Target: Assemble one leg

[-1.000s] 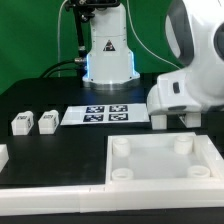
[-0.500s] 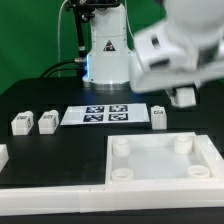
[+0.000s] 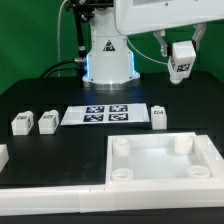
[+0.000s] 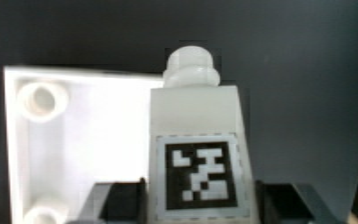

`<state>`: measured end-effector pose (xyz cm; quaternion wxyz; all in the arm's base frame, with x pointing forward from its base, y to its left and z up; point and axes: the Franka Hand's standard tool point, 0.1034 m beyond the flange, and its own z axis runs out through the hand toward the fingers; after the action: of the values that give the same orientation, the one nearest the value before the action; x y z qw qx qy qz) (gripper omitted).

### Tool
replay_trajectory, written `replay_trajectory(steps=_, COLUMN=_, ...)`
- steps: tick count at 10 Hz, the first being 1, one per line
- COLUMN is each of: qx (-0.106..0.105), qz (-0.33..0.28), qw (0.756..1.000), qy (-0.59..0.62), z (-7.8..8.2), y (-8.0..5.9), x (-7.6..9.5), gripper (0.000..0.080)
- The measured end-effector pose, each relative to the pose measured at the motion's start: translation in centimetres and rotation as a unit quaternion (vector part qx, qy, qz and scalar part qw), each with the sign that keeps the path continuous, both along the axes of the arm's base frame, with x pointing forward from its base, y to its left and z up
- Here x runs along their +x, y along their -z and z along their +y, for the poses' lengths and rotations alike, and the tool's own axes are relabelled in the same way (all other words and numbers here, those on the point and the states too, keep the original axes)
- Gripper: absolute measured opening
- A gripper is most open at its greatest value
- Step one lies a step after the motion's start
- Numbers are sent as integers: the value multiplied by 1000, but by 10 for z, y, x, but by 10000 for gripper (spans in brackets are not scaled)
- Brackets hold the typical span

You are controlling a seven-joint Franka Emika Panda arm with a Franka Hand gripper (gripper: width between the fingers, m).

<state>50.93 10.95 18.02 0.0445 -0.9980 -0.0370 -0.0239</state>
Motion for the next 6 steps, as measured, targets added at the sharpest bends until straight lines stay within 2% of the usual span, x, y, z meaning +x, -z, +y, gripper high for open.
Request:
replay_trajectory(steps=1, qx=2, qz=-43, qw=999, qy=2, z=-1, y=-1, x=1, gripper=291)
replay_trajectory(steps=2, qx=4, qz=-106, qw=994, qy=1, z=-6, y=0, x=10, gripper=291)
replay_trajectory(steps=3, qx=-5, qz=-149, qw=989, qy=-15, z=-23, y=3, x=28, gripper=291)
replay_trajectory(steps=4, qx=-6, qz=-181, qw=983, qy=-14, z=-36, y=-2, x=53, gripper=291)
replay_trajectory(steps=5, qx=-2, qz=-238, qw=971, qy=-13, z=-36, y=-14, x=81, gripper=291)
replay_trajectory(steps=6, qx=7, qz=-289, qw=957, qy=-3, z=-29, y=-12, x=92, gripper=291)
